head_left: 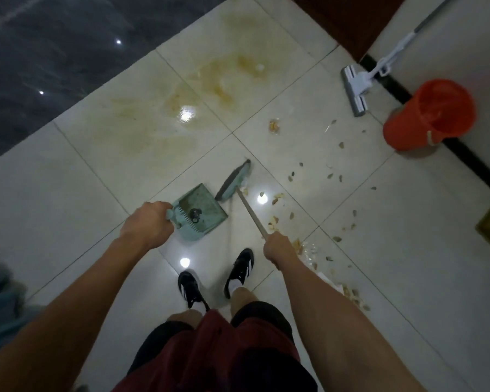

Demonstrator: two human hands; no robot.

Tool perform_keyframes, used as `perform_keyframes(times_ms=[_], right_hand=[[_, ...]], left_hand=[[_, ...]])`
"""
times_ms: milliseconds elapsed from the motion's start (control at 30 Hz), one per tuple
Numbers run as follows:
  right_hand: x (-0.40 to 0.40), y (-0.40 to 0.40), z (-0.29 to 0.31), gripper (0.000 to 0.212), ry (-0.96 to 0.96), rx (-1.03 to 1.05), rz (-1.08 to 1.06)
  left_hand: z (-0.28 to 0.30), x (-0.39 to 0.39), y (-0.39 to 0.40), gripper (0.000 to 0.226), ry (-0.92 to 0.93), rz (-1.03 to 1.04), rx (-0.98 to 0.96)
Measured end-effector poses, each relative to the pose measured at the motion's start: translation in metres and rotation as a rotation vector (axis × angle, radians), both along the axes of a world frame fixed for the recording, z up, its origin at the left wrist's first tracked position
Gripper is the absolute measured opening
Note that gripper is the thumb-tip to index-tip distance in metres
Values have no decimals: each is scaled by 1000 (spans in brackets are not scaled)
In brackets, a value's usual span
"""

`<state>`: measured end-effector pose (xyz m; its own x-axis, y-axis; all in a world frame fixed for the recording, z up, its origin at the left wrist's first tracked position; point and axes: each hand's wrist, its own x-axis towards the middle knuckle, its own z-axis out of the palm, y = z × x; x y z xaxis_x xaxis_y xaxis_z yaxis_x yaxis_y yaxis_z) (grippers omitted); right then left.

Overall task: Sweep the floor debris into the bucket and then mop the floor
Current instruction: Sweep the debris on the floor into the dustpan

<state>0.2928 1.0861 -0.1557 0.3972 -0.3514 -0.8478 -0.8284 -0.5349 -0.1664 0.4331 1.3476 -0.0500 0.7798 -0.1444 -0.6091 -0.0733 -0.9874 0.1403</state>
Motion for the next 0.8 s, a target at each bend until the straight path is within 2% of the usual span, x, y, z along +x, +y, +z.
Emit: perform_keyframes(times_ms=[200,467,600,800], right_hand=[[-57,3,10,30,65,-43,-126],[-111,54,30,25,133,-197,-218],[-121,72,40,26,148,-271,-234],[-107,93,53,27,81,-324,-301]], left_hand=[[1,14,-13,13,-16,-153,-59],[-12,18,-8,37,-48,-315,-128],[-7,18,-7,36,-56,-369,-137],[1,28,5,24,-88,-416,-155]])
